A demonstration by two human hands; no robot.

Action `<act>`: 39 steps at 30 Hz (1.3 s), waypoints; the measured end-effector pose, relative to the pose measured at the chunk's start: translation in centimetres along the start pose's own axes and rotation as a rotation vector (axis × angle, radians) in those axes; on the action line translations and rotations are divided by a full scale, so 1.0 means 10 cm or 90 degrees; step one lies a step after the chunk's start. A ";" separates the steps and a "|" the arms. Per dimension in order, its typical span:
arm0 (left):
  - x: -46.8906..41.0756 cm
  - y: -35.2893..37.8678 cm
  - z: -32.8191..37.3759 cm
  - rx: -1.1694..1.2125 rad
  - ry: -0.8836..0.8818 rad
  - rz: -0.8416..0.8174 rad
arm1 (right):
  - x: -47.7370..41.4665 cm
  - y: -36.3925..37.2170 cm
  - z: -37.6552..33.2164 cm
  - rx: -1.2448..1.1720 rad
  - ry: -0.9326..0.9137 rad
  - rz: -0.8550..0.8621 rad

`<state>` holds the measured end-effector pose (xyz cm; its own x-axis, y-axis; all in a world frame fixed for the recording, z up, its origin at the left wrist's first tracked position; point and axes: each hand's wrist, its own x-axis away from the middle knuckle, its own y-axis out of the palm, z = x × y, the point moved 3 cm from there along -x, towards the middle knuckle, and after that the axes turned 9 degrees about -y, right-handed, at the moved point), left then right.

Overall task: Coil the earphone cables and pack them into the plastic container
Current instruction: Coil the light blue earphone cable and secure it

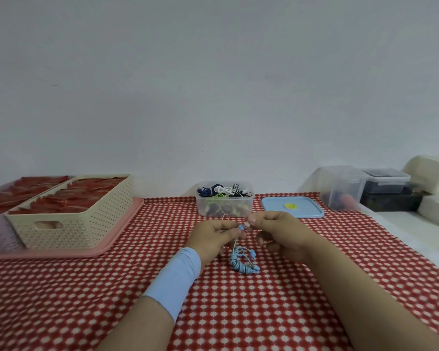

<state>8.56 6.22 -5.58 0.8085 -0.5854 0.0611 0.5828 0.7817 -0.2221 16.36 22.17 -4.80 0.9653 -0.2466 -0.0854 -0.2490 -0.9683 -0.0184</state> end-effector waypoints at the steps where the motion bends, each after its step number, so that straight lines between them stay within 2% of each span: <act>1: 0.00 0.00 0.00 0.002 -0.002 -0.002 | 0.00 0.01 0.00 0.005 0.000 -0.009; 20: 0.00 -0.02 -0.05 0.089 -0.005 -0.070 | 0.02 0.14 0.02 -0.053 -0.005 -0.007; 31: -0.01 0.04 -0.05 0.146 -0.011 -0.065 | 0.05 0.19 -0.01 -0.056 -0.066 0.043; 36: -0.02 0.04 -0.05 0.090 0.006 -0.027 | 0.06 0.14 -0.07 0.040 -0.135 0.104; 39: -0.02 0.04 -0.06 0.101 0.004 -0.025 | 0.06 0.12 -0.06 0.078 -0.152 0.102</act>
<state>8.54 6.51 -6.30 0.7850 -0.6165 0.0611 0.6194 0.7825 -0.0633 16.65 20.86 -4.23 0.8706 -0.3661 -0.3288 -0.4187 -0.9021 -0.1041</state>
